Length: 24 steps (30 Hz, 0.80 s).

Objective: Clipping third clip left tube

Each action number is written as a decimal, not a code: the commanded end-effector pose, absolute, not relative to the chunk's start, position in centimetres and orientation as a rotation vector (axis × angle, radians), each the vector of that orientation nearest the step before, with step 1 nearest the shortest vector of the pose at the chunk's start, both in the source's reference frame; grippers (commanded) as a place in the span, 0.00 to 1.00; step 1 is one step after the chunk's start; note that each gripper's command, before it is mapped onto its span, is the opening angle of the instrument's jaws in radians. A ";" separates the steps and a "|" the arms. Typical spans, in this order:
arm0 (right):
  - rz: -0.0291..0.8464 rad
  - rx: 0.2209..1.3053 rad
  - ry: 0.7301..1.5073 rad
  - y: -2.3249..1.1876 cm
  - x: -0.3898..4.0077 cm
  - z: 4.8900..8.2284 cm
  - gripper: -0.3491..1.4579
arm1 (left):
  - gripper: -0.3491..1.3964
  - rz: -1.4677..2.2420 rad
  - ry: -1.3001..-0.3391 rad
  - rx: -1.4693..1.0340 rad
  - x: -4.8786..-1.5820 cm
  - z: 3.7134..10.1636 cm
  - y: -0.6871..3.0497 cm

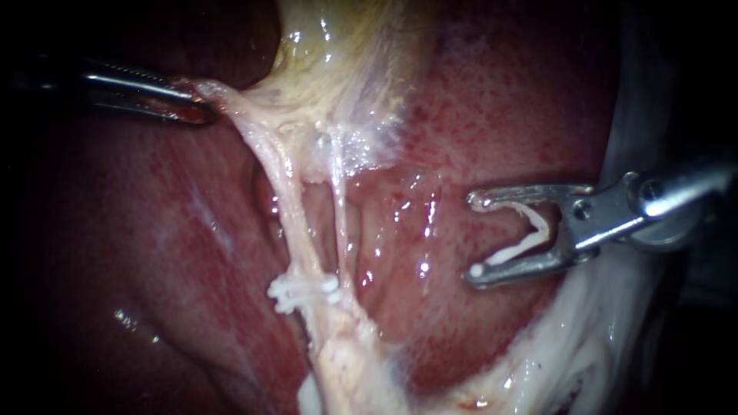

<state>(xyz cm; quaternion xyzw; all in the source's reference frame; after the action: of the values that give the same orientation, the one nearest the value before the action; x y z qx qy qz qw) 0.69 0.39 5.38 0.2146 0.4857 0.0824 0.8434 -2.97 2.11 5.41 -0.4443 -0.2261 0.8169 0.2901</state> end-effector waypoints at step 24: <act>0.422 0.682 1.115 0.29 1.94 5.91 0.47 | 0.00 2.179 -0.600 -1.185 -2.99 5.42 2.09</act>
<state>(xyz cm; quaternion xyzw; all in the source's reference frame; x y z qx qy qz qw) 1.97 0.30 5.93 0.3175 0.5148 0.1950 0.7722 -2.99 2.09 5.42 -0.4445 -0.2250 0.8169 0.2907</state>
